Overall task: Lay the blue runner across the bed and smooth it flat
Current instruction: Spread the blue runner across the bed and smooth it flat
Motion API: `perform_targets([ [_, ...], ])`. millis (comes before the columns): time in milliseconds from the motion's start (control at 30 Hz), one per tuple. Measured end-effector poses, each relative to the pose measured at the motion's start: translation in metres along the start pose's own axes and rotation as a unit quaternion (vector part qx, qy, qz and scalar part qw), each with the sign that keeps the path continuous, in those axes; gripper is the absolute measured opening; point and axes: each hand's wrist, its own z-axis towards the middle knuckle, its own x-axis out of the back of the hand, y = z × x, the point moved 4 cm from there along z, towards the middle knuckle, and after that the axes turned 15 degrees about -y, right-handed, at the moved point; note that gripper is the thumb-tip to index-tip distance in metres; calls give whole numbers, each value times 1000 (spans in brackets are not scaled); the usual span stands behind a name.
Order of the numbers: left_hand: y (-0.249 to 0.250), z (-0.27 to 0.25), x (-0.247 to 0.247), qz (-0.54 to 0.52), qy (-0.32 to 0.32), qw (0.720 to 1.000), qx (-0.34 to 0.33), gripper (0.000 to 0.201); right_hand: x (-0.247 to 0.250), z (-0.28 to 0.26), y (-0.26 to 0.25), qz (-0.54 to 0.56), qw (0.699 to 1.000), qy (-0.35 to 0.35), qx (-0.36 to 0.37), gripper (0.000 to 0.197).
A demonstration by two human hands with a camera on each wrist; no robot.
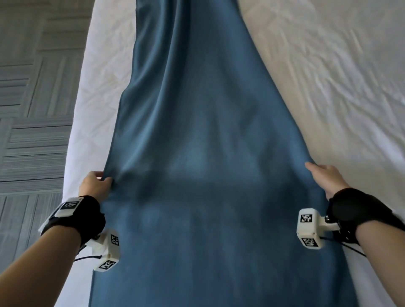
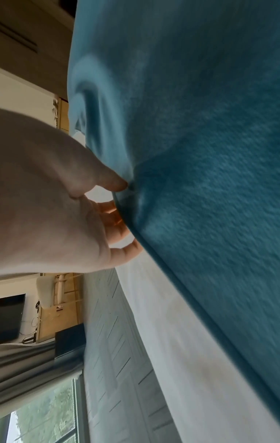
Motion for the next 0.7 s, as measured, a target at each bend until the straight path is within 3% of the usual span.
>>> perform_targets([
  [67, 11, 6, 1, -7, 17, 1000, -15, 42, 0, 13, -11, -2, 1000, 20, 1, 43],
  [133, 24, 10, 2, -34, 59, 997, -42, 46, 0, 25, -21, -13, 999, 38, 10, 38],
  [267, 44, 10, 2, -46, 114, 986, -111, 25, 6, 31, -39, -65, 993, 97, 34, 25],
  [367, 45, 12, 12, -1, 132, 986, -101, 32, 25, 17, -44, -83, 978, 185, 41, 25],
  [433, 44, 14, 17, 13, 142, 985, -98, 38, 31, 9, -46, -92, 973, 203, 53, 24],
  [533, 45, 17, 10, 35, 90, 992, -81, 43, 23, 3, -50, -158, 973, 167, 36, 31],
  [600, 40, 15, 1, 45, 37, 996, -68, 48, 11, -10, -48, -223, 965, 139, 25, 47],
  [700, 23, -3, -17, 36, 10, 996, -82, 71, -21, -48, -38, -342, 923, 112, 133, 63],
])
